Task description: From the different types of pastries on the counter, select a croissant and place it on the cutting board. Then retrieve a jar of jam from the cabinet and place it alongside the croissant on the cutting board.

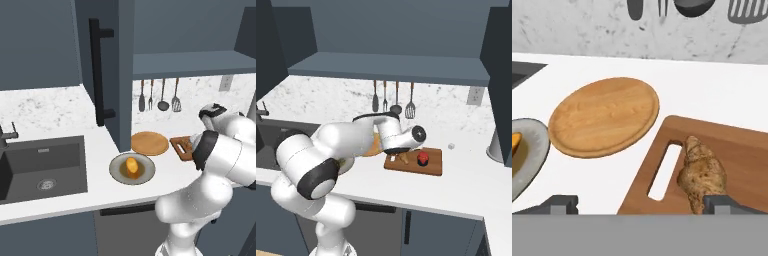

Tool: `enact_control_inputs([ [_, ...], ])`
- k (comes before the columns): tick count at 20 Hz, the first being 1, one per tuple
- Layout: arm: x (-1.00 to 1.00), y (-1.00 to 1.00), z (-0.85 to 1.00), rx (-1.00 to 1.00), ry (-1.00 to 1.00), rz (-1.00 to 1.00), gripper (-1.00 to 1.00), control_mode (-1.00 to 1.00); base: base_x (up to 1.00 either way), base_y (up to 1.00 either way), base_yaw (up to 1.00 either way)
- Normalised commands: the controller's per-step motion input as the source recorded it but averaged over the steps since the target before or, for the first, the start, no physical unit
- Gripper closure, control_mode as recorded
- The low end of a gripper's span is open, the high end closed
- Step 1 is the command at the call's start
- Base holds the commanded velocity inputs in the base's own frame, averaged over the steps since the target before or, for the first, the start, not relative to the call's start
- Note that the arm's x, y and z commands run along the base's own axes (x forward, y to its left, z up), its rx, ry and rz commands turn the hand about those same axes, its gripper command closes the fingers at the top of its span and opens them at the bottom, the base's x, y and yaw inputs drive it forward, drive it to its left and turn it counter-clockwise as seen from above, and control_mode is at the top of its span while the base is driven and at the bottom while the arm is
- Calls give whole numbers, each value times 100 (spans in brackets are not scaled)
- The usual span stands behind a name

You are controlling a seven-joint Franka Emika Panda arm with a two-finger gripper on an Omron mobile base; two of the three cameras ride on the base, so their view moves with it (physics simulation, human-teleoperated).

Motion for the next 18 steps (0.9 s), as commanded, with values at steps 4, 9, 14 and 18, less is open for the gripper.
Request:
enact_control_inputs([
  [4,-100,22,-60,0,-27,-8,-100,-100,0,0,0],
  [9,-100,52,-25,0,-25,-8,-100,-100,0,0,0],
  [14,-100,50,-38,0,-18,-8,-100,-100,0,0,0],
  [18,-97,25,-50,0,-4,-2,-100,-100,0,0,0],
])
